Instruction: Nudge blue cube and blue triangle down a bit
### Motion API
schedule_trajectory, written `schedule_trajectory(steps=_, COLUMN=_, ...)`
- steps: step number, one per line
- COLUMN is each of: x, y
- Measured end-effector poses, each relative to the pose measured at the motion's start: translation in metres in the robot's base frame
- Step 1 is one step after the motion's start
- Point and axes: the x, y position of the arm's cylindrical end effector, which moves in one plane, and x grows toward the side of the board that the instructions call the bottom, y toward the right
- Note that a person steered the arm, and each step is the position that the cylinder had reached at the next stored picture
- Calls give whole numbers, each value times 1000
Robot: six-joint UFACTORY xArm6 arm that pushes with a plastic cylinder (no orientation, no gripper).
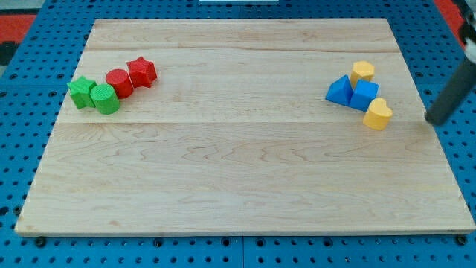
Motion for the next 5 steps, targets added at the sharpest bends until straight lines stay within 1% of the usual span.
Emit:
schedule_trajectory(steps=1, x=-21, y=-103)
schedule_trajectory(steps=2, x=-33, y=-235)
schedule_trajectory(steps=3, x=-38, y=-279)
schedule_trajectory(steps=4, x=-50, y=-256)
schedule_trajectory(steps=5, x=-122, y=-257)
